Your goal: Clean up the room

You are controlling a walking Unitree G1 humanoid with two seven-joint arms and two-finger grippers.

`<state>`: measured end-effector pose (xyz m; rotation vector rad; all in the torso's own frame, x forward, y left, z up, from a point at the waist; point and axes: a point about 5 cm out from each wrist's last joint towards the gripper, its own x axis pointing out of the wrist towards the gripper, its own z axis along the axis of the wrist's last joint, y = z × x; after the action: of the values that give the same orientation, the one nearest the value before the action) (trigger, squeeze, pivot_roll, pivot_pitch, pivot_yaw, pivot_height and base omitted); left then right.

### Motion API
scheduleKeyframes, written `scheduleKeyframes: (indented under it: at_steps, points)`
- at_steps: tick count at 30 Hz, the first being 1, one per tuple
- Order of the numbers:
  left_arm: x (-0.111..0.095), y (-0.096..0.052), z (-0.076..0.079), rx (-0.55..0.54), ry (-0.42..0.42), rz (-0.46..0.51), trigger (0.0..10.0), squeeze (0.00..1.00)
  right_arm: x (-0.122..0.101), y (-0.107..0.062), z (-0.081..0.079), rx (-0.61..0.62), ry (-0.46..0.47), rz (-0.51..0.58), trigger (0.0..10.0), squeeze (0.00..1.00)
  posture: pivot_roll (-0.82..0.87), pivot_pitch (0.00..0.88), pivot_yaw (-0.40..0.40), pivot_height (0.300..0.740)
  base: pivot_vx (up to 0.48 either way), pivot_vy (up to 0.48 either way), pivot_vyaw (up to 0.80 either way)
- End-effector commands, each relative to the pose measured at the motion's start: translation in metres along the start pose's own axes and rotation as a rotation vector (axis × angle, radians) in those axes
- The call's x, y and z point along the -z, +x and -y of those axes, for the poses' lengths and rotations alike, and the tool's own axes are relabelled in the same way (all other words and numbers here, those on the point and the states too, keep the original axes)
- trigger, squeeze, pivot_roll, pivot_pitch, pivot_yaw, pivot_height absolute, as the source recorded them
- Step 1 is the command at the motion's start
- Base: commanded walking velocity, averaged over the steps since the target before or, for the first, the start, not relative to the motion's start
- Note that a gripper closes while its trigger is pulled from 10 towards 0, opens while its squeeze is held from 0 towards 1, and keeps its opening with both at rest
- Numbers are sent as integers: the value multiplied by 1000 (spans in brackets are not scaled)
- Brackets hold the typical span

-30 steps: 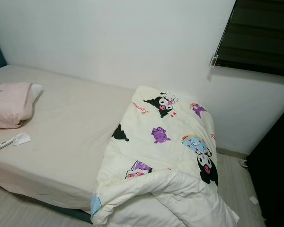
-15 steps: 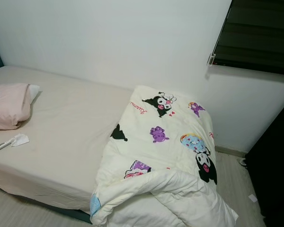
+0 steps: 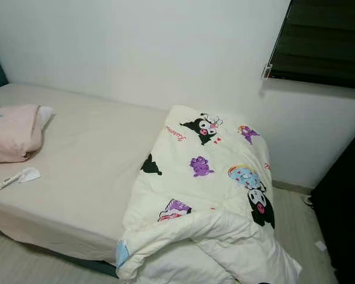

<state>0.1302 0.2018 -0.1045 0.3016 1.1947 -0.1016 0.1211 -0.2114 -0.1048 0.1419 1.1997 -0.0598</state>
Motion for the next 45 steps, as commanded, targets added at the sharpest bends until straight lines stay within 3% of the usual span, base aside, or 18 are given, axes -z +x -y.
scheduleKeyframes:
  at_steps: [1,17,26,30,34,40,45]
  points:
    - [2,0,16,46,-32,-4,10000,0,-20,0,0,9,-35,69,10000,0,29,0,-73,740,0,0,0]
    - [2,0,15,45,-45,-5,10000,0,-30,1,-6,-38,-77,120,10000,0,34,0,-71,740,0,0,0]
    - [2,0,15,41,-26,-7,10000,0,-34,1,-11,-80,-129,128,10000,0,36,2,-72,740,0,0,792]
    - [2,0,14,36,-12,-6,10000,0,-38,1,-14,-97,-197,137,10000,0,36,8,-74,740,0,0,788]
    - [2,0,14,37,-9,-6,10000,0,-48,1,-19,-111,-337,172,10000,0,35,9,-72,740,0,0,780]
    - [2,0,13,37,-9,-4,10000,0,-65,0,-29,-154,-410,224,10000,0,32,7,-70,740,0,0,775]
    - [2,0,13,38,-11,-1,10000,0,-88,-3,-52,-289,-545,273,10000,0,34,6,-72,740,0,0,649]
